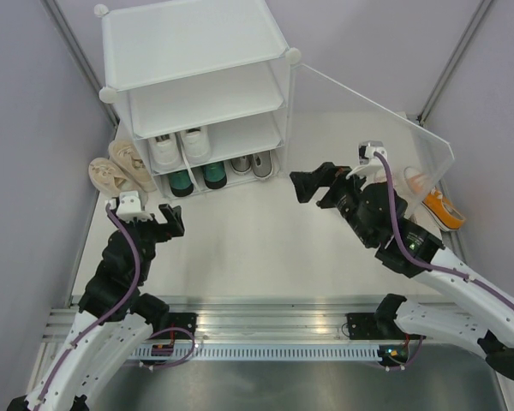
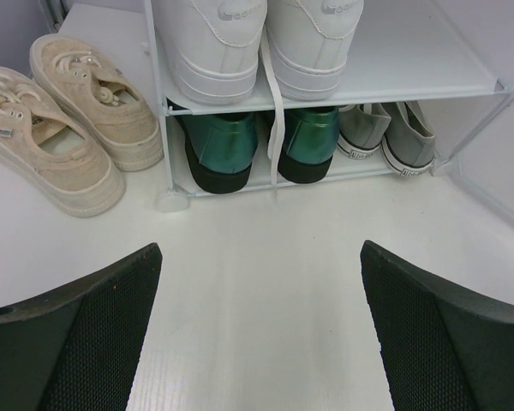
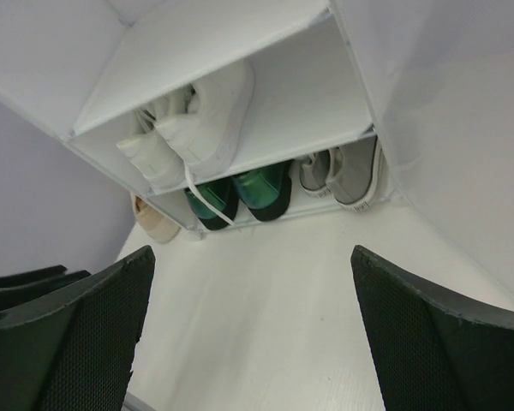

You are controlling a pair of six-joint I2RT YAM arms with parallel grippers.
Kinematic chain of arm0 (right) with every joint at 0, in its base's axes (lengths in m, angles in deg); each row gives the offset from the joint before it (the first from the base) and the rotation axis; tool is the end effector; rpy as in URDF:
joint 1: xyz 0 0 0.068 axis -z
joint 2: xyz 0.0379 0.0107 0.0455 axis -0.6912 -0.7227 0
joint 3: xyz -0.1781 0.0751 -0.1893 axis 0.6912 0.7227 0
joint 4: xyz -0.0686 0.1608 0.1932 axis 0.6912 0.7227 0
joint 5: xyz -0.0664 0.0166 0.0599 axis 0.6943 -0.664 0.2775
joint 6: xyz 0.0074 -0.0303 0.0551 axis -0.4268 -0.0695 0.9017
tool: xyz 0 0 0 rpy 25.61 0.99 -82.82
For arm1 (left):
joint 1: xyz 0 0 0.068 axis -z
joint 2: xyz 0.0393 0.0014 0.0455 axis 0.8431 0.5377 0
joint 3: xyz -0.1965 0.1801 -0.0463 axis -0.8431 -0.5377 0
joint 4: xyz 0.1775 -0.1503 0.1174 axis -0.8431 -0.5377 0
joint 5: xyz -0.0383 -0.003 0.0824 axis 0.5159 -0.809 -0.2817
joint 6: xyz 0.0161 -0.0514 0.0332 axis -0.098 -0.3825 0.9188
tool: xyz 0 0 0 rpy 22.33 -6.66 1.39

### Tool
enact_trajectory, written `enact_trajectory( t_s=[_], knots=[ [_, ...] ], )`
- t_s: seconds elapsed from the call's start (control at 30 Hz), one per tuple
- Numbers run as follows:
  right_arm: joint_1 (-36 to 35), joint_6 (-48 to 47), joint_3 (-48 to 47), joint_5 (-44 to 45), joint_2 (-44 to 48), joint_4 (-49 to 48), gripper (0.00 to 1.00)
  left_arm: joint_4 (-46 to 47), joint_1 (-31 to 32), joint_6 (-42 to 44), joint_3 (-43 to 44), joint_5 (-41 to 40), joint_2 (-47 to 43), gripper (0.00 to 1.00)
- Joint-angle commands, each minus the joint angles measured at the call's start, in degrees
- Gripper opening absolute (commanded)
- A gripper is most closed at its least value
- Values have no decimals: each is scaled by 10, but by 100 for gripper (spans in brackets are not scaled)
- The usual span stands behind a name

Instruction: Place and organize the shoes in the shoe cabinet

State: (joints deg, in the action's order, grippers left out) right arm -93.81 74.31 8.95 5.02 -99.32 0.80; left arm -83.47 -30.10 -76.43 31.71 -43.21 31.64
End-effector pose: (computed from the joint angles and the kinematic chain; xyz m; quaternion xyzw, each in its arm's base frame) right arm 0.1533 0.1510 0.4083 0.0379 0.7225 0.3224 0.6105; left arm 0.1114 -0.0334 0.3069 -0.0586 0.7566 -0.0569 0.6487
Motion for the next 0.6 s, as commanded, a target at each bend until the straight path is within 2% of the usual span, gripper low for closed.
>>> enact_trajectory(
  t_s=[0.0,0.17,0.4,0.57],
  knots=[
    [0,-4,71,19,20,2,98,16,-2,14,2,-13,-7,100],
    [2,19,180,106,69,61,98,16,-2,14,1,-15,3,100],
    [3,72,192,196,160,191,98,16,-3,14,2,4,9,100],
    [3,48,186,199,210,191,88,16,-4,14,1,25,11,100]
  ],
)
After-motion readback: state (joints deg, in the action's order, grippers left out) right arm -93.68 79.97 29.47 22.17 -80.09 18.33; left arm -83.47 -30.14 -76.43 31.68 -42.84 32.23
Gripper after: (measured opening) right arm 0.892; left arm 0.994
